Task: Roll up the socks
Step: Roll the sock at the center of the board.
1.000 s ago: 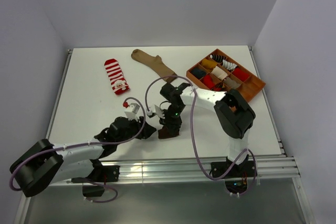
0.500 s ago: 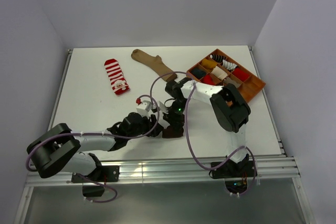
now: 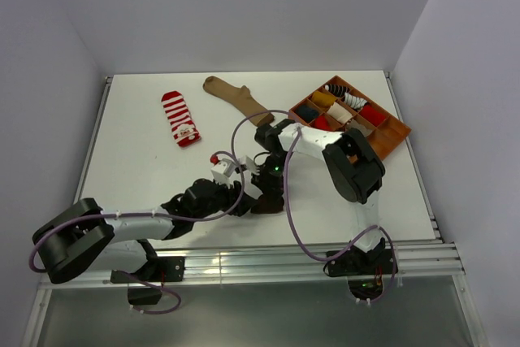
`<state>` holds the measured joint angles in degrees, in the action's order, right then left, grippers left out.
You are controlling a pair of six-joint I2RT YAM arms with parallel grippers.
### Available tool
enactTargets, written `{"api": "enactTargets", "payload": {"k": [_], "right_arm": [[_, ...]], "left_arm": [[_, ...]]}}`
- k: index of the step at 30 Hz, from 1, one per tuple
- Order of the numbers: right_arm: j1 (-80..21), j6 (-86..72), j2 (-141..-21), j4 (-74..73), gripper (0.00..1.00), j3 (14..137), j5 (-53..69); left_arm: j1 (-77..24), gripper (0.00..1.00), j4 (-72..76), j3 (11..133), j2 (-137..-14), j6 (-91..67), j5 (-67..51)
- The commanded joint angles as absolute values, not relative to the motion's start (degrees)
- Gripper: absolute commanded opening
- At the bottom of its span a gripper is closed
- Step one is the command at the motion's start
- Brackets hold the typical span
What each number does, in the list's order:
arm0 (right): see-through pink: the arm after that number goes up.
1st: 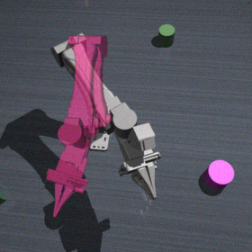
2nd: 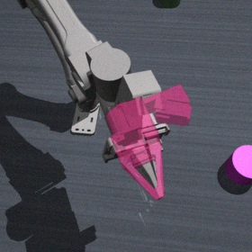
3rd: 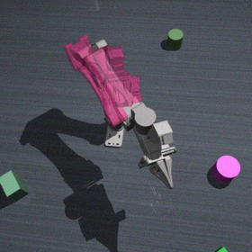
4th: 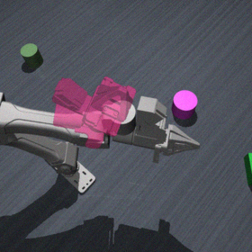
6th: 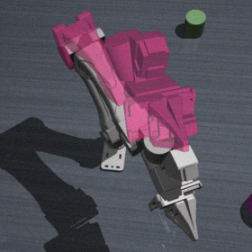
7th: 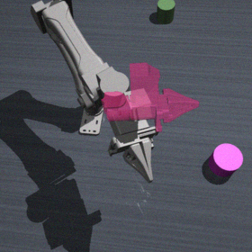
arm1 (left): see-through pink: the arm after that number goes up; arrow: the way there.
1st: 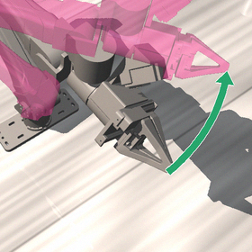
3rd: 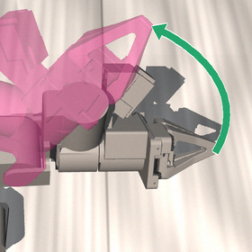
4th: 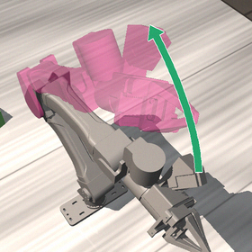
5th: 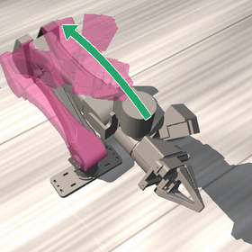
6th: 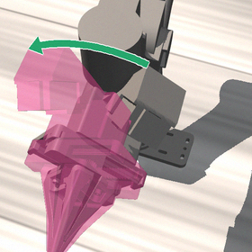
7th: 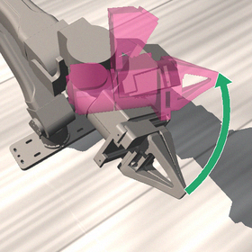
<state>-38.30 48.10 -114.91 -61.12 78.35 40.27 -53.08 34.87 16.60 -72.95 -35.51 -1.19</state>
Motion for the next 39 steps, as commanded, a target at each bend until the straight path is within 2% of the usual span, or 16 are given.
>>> {"api": "enactTargets", "payload": {"k": [1,14,29,32,39], "right_arm": [[-37.9,48.3,-118.8,-59.6,0.17,78.7,34.5],[-36.1,47.6,-122.3,-62.3,0.17,81.3,35.5],[-35.1,46.5,-123.9,-63.4,0.17,83.3,36.3],[-34.6,46.4,-124.1,-63.5,0.17,83.3,36.5],[-34.5,46.2,-124.4,-63.3,0.17,83.4,36.6]], "left_arm": [[-53.3,0.57,36.3,17.8,-71.8,-33.8,-3.3],[-55.3,0.57,33.2,25.2,-80.5,-29.4,-6.0],[-55.8,0.54,33.9,25.0,-86.3,-30.3,-4.7],[-56.0,0.53,33.7,25.2,-87.4,-30.8,-4.5],[-56.1,0.38,32.6,25.9,-89.1,-31.1,-4.6]]}}
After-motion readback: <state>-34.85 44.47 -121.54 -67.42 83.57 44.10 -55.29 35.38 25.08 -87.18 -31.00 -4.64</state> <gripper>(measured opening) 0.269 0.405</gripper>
